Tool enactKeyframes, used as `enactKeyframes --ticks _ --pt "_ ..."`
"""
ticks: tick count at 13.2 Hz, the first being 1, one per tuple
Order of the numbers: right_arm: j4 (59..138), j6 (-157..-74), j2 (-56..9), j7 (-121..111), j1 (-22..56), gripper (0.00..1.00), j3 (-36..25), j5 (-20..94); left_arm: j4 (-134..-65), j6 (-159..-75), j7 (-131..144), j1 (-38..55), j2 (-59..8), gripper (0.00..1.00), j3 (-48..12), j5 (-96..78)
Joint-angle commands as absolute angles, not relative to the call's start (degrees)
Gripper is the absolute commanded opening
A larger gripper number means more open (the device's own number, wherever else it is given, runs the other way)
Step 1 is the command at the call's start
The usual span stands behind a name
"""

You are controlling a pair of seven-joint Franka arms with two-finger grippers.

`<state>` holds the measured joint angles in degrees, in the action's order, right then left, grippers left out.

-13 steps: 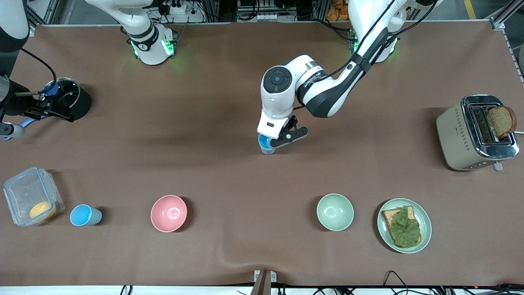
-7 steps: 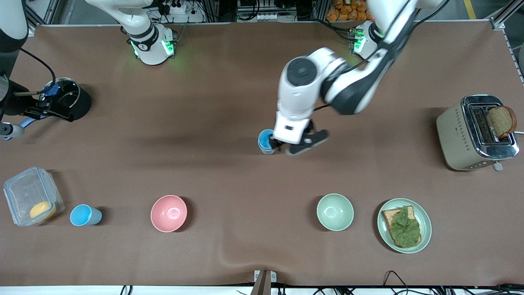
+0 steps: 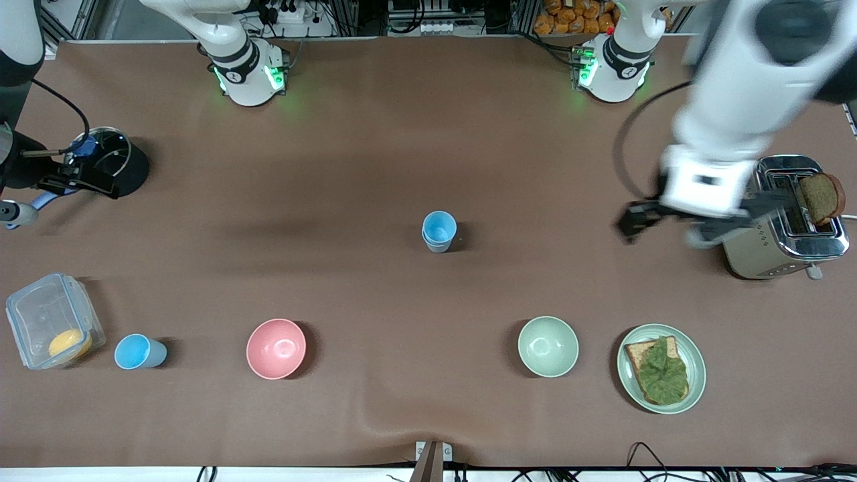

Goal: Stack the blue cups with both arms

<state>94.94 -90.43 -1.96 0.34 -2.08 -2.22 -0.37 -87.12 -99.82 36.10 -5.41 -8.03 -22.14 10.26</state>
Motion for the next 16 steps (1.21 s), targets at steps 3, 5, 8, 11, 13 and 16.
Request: enactKeyframes --ticks 3,5,8,11,13,16 --pt "94.66 -89.38 -1.76 0.0 -3.16 1.0 -1.32 -1.32 -89.82 -93.96 10.75 -12.83 -2.56 1.0 -19.8 4.75" --pt "94.66 -89.3 -1.76 0.09 -3.16 1.0 -1.32 -1.32 -89.91 -93.69 8.8 -11.08 -1.24 1.0 -16.18 2.74" --pt "94.66 -89.3 -1.76 0.09 -3.25 1.0 -1.41 -1.32 -90.26 -92.73 7.65 -7.13 0.09 1.0 -11.35 2.55" --pt "94.66 -89.3 -1.76 0.09 -3.25 1.0 -1.41 -1.32 -89.74 -92.64 7.65 -4.68 0.18 1.0 -9.24 2.55" --pt "94.66 -89.3 -1.76 0.0 -3.25 1.0 -1.41 -1.32 -89.47 -92.37 7.65 -2.12 0.18 1.0 -6.34 2.29" --pt "94.66 -89.03 -1.76 0.09 -3.25 1.0 -1.41 -1.32 -89.3 -90.54 7.47 -1.41 0.18 1.0 -5.8 -1.32"
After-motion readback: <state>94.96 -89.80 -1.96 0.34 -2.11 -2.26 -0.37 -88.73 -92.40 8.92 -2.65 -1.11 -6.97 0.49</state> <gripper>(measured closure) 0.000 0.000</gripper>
